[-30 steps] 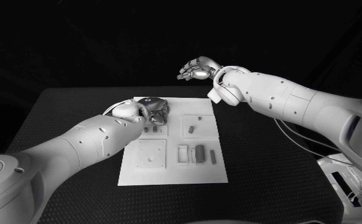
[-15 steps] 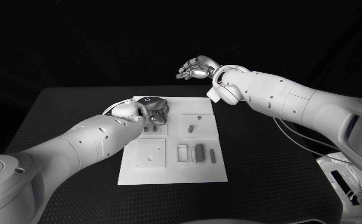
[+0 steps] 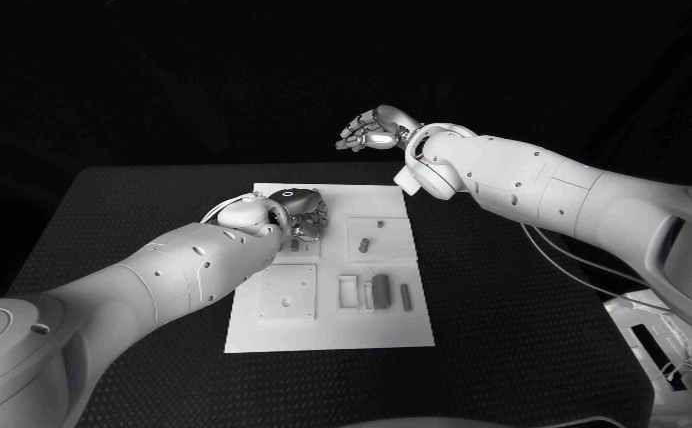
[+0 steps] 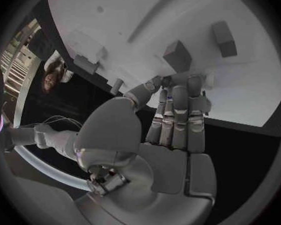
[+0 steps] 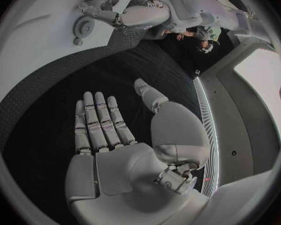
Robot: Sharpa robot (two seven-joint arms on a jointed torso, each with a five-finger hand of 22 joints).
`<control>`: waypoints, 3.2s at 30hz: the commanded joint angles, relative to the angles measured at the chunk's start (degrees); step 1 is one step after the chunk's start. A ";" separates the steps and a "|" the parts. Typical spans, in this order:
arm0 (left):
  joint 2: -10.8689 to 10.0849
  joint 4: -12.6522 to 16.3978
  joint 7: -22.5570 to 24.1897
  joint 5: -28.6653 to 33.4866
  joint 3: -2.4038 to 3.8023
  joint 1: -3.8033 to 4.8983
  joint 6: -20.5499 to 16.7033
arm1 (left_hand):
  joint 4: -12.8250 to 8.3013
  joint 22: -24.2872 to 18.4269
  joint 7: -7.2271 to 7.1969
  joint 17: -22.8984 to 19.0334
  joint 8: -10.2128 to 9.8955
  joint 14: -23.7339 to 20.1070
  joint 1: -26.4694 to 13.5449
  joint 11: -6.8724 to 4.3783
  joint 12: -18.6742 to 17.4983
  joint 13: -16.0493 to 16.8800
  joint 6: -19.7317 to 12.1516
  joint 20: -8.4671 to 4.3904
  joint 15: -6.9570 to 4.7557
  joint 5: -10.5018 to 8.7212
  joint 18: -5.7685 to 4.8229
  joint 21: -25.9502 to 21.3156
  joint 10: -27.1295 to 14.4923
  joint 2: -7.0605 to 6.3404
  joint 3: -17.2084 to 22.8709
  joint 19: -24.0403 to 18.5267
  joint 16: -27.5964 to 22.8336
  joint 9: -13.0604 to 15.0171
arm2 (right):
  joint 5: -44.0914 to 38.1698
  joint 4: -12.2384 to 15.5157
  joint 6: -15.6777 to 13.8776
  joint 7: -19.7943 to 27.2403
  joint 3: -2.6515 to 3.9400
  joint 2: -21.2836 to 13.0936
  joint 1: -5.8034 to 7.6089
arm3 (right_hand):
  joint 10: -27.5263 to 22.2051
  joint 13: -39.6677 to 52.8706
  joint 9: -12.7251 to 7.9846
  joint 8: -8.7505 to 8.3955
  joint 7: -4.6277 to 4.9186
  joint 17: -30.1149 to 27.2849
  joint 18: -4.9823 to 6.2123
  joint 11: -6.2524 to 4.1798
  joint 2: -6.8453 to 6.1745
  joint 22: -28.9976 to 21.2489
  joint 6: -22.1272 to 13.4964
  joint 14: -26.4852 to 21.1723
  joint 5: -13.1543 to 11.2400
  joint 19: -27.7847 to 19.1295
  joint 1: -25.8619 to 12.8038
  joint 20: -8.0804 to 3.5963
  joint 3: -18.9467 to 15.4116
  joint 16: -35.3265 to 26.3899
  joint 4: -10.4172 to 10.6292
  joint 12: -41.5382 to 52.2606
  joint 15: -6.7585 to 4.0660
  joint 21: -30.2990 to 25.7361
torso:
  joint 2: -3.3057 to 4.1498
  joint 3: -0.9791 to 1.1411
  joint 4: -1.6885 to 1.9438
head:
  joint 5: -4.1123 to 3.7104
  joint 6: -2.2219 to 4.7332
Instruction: Assemble the parts on the task board
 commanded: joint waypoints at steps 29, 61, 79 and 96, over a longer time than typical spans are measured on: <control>-0.40 -0.62 -0.90 -0.44 -0.39 -0.58 3.20 | 0.09 1.34 1.45 -0.01 1.68 0.64 0.36 -0.16 1.01 0.00 2.40 -0.16 -0.51 0.01 4.16 1.59 2.01 0.33 0.38 0.84 1.50 0.11 | -0.02 0.18 0.14 0.64 0.03 -0.26 0.01 | 0.52 0.04 -0.09 0.17 3.06 -0.16 -1.22 -0.07 0.11 0.21 -0.52 -0.42 -0.10 0.41 0.33 0.06 -0.44 -0.13 0.08 -0.44 -0.14 -0.51 | -0.04 -0.02 0.07 | -0.17 0.09; -0.73 -0.87 -1.53 -0.31 -0.36 -0.59 1.46 | 0.02 1.27 1.65 0.01 2.99 1.90 1.93 -0.82 2.45 0.80 4.42 -0.77 -1.17 -0.07 4.20 2.18 2.95 2.63 2.66 2.09 2.34 0.08 | 0.07 0.17 0.32 0.70 0.03 -0.25 0.01 | 0.59 0.04 -0.12 0.21 3.05 -0.25 -1.24 -0.08 0.15 0.33 -0.52 -0.42 -0.10 0.47 0.31 0.04 -0.47 -0.08 0.13 -0.56 -0.15 -0.63 | 0.03 0.03 -0.03 | -0.09 0.19; -0.56 -1.08 -1.74 -0.44 -0.37 -0.60 -2.20 | 0.06 1.19 0.07 -0.28 5.18 4.48 2.91 -2.60 4.99 2.46 8.06 -2.13 -2.92 -0.07 3.78 2.97 6.64 3.95 4.78 4.37 2.45 0.58 | 0.17 0.18 0.25 0.72 0.03 -0.19 0.01 | 0.63 0.05 -0.14 0.24 3.05 -0.30 -1.25 -0.08 0.16 0.40 -0.51 -0.42 -0.10 0.49 0.30 0.03 -0.49 -0.05 0.16 -0.62 -0.16 -0.70 | 0.00 -0.01 -0.01 | -0.23 0.12; -1.22 -0.34 -0.38 0.59 -0.34 -0.60 -6.28 | 0.00 1.25 -0.45 -0.12 5.81 6.34 3.01 -3.44 5.85 3.46 9.12 -3.10 -3.77 -0.03 3.62 3.64 8.18 4.05 5.09 6.19 2.79 0.78 | 0.20 0.30 0.19 0.75 0.03 -0.33 0.01 | 0.67 0.05 -0.16 0.26 3.05 -0.35 -1.27 -0.08 0.15 0.46 -0.51 -0.43 -0.11 0.51 0.27 0.02 -0.52 -0.03 0.18 -0.68 -0.16 -0.77 | -0.03 -0.03 0.04 | -0.05 0.30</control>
